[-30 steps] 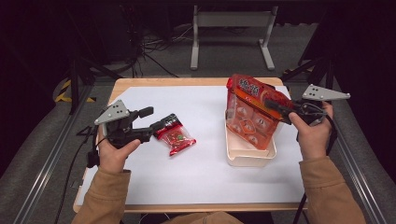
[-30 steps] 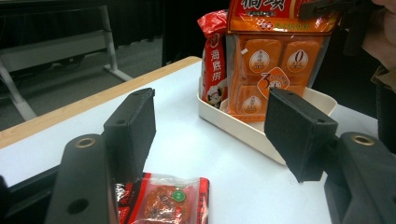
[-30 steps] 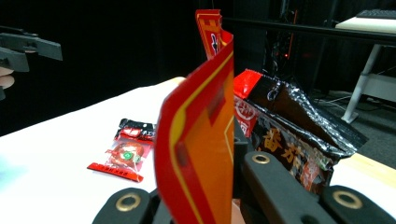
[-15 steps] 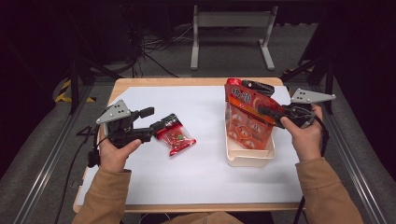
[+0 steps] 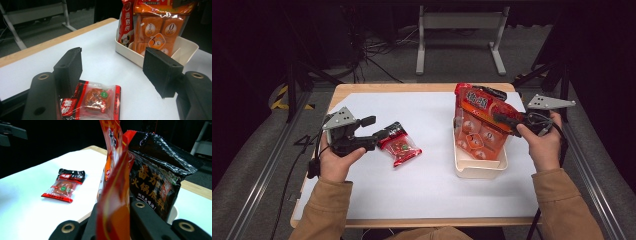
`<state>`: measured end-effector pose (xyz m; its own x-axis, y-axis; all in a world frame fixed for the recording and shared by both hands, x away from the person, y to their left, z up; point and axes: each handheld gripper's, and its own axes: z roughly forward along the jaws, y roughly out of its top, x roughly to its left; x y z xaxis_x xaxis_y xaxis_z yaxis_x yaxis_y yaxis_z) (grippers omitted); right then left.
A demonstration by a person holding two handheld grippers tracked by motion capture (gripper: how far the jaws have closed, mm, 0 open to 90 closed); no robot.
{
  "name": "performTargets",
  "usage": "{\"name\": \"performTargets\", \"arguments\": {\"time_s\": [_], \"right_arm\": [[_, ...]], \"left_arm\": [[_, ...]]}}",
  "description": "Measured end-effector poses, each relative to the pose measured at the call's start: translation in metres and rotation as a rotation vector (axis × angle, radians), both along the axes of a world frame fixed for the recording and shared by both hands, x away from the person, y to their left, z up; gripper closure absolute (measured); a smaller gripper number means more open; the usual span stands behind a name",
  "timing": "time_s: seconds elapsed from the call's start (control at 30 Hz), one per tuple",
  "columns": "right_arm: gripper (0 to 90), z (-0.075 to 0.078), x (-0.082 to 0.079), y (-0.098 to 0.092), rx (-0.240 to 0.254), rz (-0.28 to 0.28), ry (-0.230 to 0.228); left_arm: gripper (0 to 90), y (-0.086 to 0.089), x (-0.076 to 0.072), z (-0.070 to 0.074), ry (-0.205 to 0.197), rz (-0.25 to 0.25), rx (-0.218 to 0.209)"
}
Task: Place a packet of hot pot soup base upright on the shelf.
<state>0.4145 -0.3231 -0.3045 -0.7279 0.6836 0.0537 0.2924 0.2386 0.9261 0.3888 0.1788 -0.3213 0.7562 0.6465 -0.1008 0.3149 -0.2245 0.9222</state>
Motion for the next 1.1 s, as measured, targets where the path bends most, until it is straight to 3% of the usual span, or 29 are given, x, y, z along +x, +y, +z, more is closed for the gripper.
{"name": "performTargets", "arguments": {"time_s": [0.13,0.37,0.53,0.83,0.97,1.1], "right_arm": [[79.5,0.001,-0.003,-0.002,-0.001,-0.018,-0.012],[54.5,0.004,-0.014,-0.017,0.044,-0.057,-0.032],[42.5,0.003,-0.026,-0.027,0.037,-0.076,-0.049],[36.0,-0.001,-0.048,-0.042,0.004,-0.109,-0.063],[35.0,-0.003,-0.051,-0.046,-0.005,-0.115,-0.062],[33.4,-0.008,-0.054,-0.049,-0.044,-0.13,-0.056]], "left_arm": [[31.9,0.003,0.003,-0.004,0.01,0.009,-0.004],[32.0,0.007,0.009,-0.007,0.011,0.022,0.009],[32.1,0.011,0.013,-0.009,0.019,0.04,0.021],[32.9,0.017,0.02,-0.013,0.011,0.075,0.029],[33.0,0.019,0.022,-0.014,0.005,0.086,0.041],[32.9,0.024,0.026,-0.017,-0.008,0.101,0.036]]}}
